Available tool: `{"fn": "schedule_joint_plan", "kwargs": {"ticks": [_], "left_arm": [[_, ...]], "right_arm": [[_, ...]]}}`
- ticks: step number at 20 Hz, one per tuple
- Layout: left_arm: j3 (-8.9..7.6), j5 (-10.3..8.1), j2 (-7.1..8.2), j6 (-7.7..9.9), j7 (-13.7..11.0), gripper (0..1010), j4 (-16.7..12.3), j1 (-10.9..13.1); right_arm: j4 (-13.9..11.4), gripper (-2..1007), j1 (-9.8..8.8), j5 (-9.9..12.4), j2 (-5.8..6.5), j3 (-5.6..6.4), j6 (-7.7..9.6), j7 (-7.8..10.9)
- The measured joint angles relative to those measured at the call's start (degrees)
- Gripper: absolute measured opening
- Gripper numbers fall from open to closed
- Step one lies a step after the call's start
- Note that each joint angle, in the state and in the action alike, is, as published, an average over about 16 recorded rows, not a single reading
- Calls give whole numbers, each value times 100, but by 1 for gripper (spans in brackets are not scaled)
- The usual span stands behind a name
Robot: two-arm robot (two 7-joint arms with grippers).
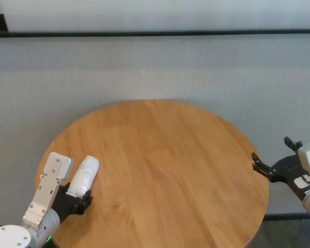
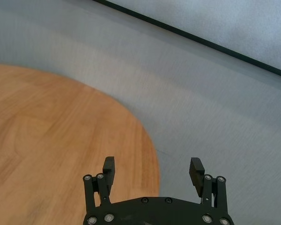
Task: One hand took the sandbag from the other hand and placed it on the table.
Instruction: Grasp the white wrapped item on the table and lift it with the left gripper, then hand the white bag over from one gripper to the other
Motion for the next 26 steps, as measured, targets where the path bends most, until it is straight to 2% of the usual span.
{"fn": "schedule_joint_plan", "kwargs": {"ticks": [9, 22, 26], "left_arm": [[0, 0, 1, 1, 0, 573, -3, 0], [0, 2, 3, 1, -9, 555, -8, 2], [-7, 9, 33, -22, -86, 555, -58, 26]], "right_arm": [[0, 1005, 0, 0, 0, 0, 0, 0], [0, 1005, 0, 0, 0, 0, 0, 0], [0, 1005, 0, 0, 0, 0, 0, 0]]}}
